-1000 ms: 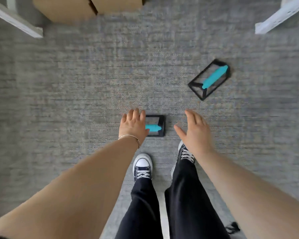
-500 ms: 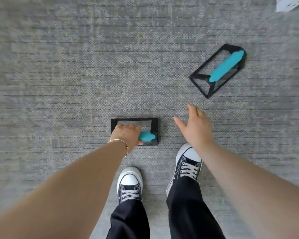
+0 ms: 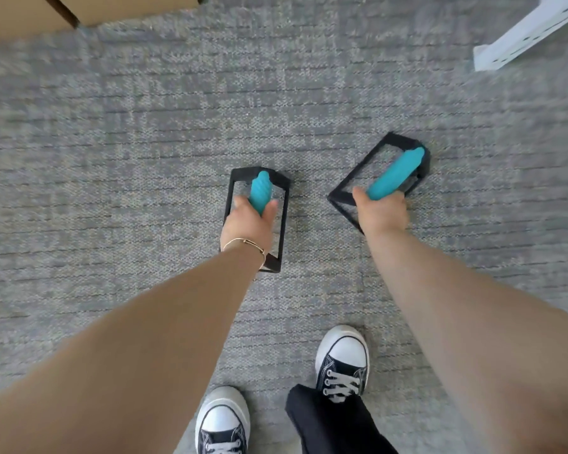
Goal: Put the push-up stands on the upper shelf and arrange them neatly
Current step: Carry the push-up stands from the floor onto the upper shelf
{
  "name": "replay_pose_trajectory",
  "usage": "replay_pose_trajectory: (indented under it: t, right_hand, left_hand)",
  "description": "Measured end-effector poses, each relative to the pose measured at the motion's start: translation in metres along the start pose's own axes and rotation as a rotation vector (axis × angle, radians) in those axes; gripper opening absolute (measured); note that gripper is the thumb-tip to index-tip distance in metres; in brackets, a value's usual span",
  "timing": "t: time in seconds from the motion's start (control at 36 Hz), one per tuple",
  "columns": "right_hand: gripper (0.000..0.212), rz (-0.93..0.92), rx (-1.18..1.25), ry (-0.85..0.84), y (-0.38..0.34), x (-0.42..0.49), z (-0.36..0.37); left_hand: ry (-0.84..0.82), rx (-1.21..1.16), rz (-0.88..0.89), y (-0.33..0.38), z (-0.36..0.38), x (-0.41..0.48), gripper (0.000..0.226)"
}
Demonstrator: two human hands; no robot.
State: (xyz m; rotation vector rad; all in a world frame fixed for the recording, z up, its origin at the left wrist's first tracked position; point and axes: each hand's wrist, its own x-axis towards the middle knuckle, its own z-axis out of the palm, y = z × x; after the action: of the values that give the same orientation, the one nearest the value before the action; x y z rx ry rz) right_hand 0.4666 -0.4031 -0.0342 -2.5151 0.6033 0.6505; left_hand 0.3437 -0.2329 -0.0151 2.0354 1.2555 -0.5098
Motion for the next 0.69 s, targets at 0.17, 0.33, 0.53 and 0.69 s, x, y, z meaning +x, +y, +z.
replay_pose_trajectory:
  t: [0.17, 0.33, 0.53, 0.69]
  right_hand:
    - [0.053, 0.021, 0.185, 0.035, -0.001, -0.008, -0.01]
    - [0.035, -0.154, 0.168, -0.011, -0.013, -0.077, -0.075]
    - [0.03, -0.36, 0.214, -0.176, -0.058, -0.216, -0.216]
    - [0.034, -0.477, 0.197, -0.158, -0.128, -0.335, -0.355]
  left_hand:
    - [-0.008, -0.061, -0.002, 0.006, -0.004, -0.008, 0.054]
    - [-0.01, -0.117, -0.037, 0.029, -0.063, -0.064, 0.051]
    - [-0.033, -0.277, 0.009, 0.084, -0.192, -0.176, 0.039]
    - [0.017, -0.316, 0.146, 0.139, -0.33, -0.291, 0.041]
